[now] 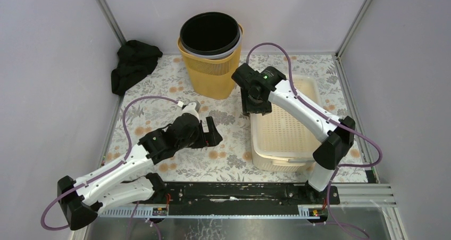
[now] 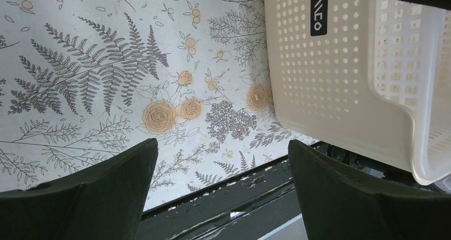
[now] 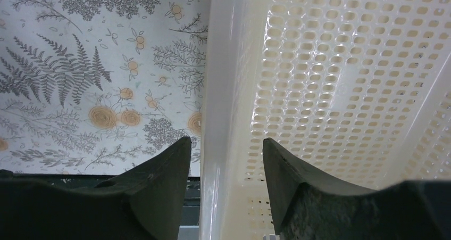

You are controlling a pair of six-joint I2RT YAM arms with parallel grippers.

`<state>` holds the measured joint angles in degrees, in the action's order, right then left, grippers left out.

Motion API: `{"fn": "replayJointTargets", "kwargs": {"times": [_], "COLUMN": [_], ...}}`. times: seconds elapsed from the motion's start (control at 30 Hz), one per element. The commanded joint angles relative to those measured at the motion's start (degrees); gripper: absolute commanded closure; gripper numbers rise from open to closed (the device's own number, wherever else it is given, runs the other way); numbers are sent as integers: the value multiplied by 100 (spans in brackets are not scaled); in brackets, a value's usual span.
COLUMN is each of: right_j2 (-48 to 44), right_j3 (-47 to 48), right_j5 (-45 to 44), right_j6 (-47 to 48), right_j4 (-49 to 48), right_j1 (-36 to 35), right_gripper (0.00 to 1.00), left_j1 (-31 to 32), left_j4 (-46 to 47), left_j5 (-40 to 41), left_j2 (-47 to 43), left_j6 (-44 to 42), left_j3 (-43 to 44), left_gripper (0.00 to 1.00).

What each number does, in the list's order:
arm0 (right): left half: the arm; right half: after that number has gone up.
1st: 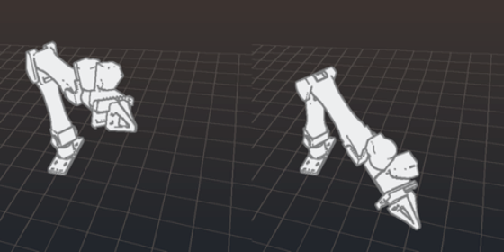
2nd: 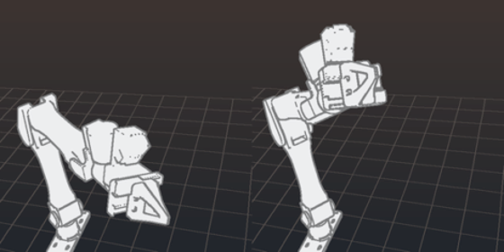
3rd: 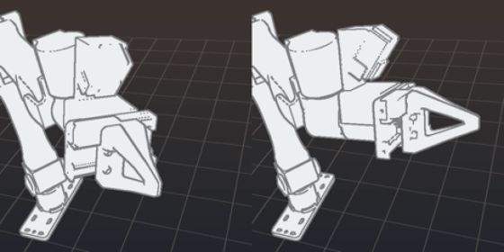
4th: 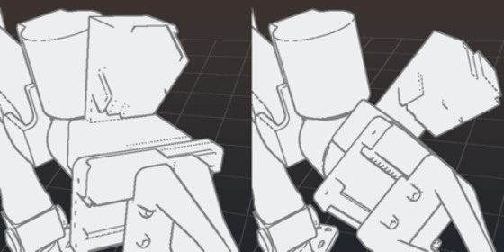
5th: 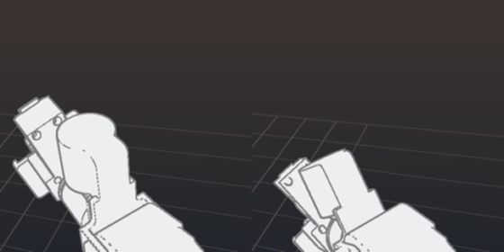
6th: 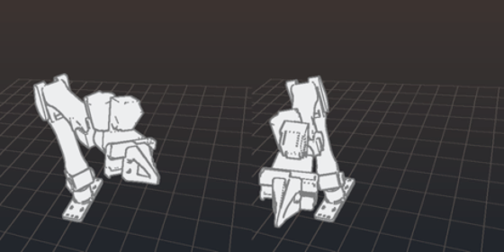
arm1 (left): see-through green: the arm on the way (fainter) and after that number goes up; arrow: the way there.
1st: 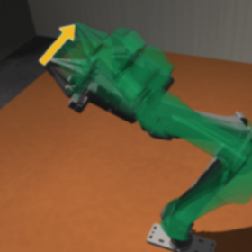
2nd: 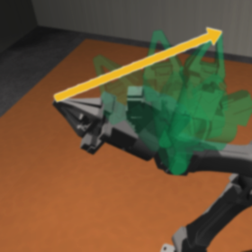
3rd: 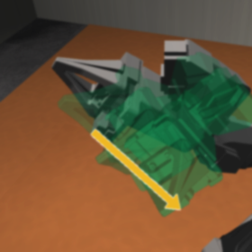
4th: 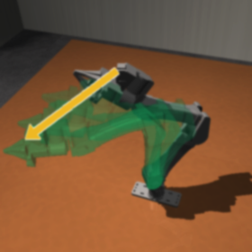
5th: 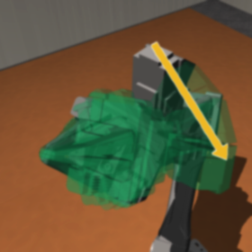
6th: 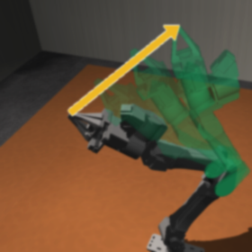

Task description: Turn the large container upside down

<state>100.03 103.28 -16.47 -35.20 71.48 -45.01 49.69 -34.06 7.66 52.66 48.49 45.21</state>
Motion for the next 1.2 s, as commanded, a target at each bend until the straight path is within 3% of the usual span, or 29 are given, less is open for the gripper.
{"fn": "replayJointTargets", "kwargs": {"times": [0.0, 0.3, 0.47, 0.67, 1.17], "right_j2": [49, 161, 141, 99, -190], "right_j3": [111, 9, -109, -211, -650], "right_j5": [-365, -369, -368, -392, -564], "right_j6": [-119, -20, 28, 101, 241], "right_j4": [67, -49, -67, -64, -143], "right_j1": [-29, -30, -31, -24, 46], "right_gripper": [41, 77, 80, 99, 100], "left_j1": [-49, -54, -51, -55, -49], "left_j4": [-21, -65, -35, 43, 145], "left_j5": [-64, -52, -125, -165, -287], "left_j2": [-79, 0, 78, 78, 240], "left_j6": [-59, -52, -28, 3, -32], "left_j3": [-94, -104, -113, -173, -188], "left_gripper": [0, 0, 0, 0, 0]}}
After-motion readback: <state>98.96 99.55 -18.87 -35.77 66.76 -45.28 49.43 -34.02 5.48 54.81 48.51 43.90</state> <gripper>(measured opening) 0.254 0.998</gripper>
